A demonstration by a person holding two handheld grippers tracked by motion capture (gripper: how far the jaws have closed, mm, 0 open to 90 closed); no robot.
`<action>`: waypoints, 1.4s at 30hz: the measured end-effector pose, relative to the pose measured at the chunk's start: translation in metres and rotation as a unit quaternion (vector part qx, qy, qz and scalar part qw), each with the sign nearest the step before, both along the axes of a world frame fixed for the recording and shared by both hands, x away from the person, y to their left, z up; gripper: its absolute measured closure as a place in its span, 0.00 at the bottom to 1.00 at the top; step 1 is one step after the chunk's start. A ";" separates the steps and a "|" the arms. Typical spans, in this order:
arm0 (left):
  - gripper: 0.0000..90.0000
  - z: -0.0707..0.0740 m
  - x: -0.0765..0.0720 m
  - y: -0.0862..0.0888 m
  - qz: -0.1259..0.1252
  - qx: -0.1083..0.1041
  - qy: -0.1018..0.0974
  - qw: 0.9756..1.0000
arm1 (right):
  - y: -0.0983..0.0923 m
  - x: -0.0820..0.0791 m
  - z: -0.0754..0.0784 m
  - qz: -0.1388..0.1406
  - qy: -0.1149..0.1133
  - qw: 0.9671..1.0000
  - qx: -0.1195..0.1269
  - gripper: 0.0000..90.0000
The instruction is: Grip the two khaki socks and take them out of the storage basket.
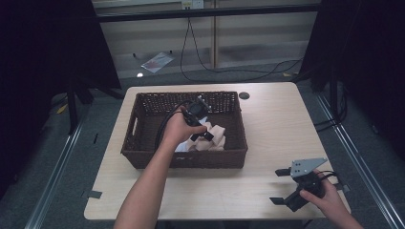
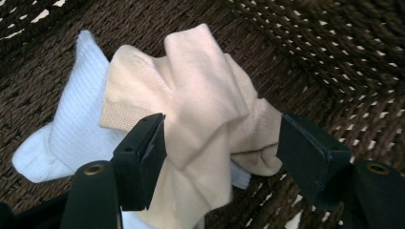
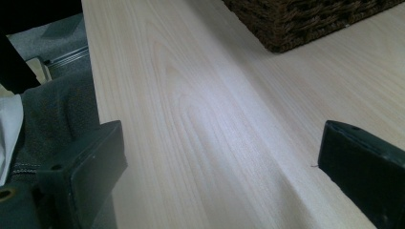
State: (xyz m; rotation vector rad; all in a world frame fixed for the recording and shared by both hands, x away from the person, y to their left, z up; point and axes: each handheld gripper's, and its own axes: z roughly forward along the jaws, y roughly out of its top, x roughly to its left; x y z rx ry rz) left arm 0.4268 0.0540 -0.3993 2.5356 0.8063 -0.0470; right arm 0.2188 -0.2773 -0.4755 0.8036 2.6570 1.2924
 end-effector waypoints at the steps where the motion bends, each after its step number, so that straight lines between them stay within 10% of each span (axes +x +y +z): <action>1: 0.38 -0.001 0.001 0.000 -0.001 0.000 -0.001 1.000 | 0.000 0.000 0.000 0.000 0.000 1.000 0.000 0.02; 34: 0.53 -0.022 0.010 -0.021 -0.001 0.029 -0.002 1.000 | 0.000 0.000 0.000 0.003 0.001 1.000 -0.003 0.02; 42: 0.93 -0.021 0.011 -0.020 0.008 0.053 0.006 0.999 | 0.000 0.000 -0.001 0.004 0.000 1.000 -0.004 0.02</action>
